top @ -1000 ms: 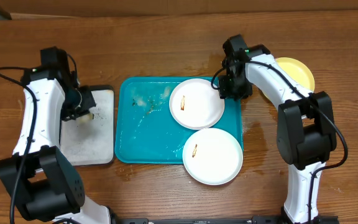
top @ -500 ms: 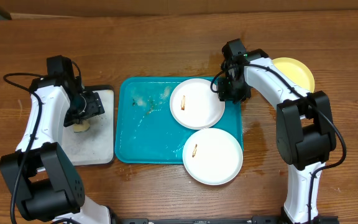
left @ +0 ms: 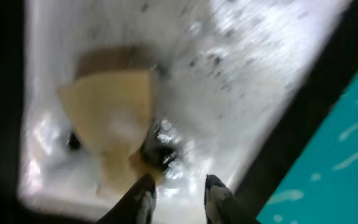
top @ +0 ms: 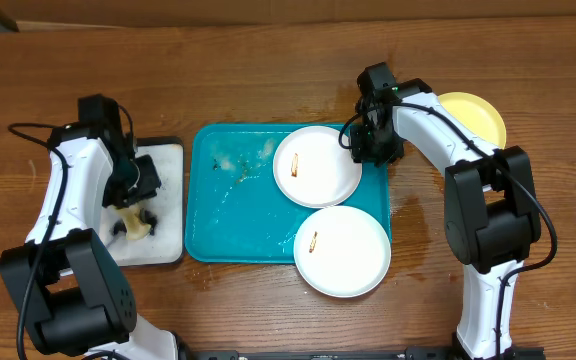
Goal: Clean dirty plates on tray and stack at the side
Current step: 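Press the sponge into the soapy dark tray with the left gripper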
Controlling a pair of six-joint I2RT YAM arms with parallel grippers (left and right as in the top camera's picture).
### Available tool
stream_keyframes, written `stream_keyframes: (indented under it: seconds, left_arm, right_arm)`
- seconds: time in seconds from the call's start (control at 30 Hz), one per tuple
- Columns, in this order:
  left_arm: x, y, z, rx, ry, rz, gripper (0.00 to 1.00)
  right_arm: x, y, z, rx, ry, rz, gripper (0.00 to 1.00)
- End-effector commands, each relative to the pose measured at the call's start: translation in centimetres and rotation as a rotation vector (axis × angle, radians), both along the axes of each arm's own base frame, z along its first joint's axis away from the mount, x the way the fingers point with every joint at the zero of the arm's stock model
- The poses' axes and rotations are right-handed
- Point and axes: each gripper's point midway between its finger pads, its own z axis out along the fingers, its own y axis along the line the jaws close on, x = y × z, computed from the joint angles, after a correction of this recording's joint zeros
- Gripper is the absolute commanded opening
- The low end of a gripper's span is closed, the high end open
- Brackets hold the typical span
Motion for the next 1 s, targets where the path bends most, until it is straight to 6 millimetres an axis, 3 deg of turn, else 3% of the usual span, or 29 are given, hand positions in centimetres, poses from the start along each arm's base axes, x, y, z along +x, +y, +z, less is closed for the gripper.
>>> stream_keyframes:
  seconds: [0.0, 0.07, 0.23, 0.53, 0.63, 0.73, 0.83, 0.97]
  left_arm:
    - [-1.4, 2.4, 0.4, 0.152, 0.039, 0.119, 0.38]
    - [-1.6, 3.5, 0.1, 0.219, 0.032, 0.173, 0.43]
    - [-1.5, 3.5, -1.8, 0.221, 0.002, 0.182, 0.69]
    - [-0.9, 3.6, -2.8, 0.227, -0.037, 0.180, 0.64]
    - [-0.7, 3.6, -2.8, 0.224, -0.045, 0.181, 0.49]
    - [-0.4, 2.7, -3.2, 0.169, -0.061, 0.177, 0.50]
    - [0.3, 1.7, -3.3, 0.108, -0.087, 0.163, 0.41]
    - [0.3, 1.1, -3.4, 0.075, -0.085, 0.156, 0.39]
  right_arm:
    - [0.1, 0.3, 0.9, 0.014, -0.019, 0.002, 0.38]
    - [0.1, 0.3, 0.9, 0.015, -0.019, 0.002, 0.38]
    - [-0.1, 0.3, 0.9, 0.013, -0.013, 0.002, 0.38]
    - [0.1, 0.3, 0.9, 0.015, -0.019, 0.002, 0.38]
    - [0.2, 0.4, 1.0, 0.017, -0.025, 0.002, 0.38]
    - [0.3, 0.4, 1.0, 0.018, -0.028, 0.002, 0.38]
    - [0.3, 0.4, 1.0, 0.017, -0.028, 0.002, 0.38]
    - [0.3, 0.4, 1.0, 0.017, -0.027, 0.002, 0.38]
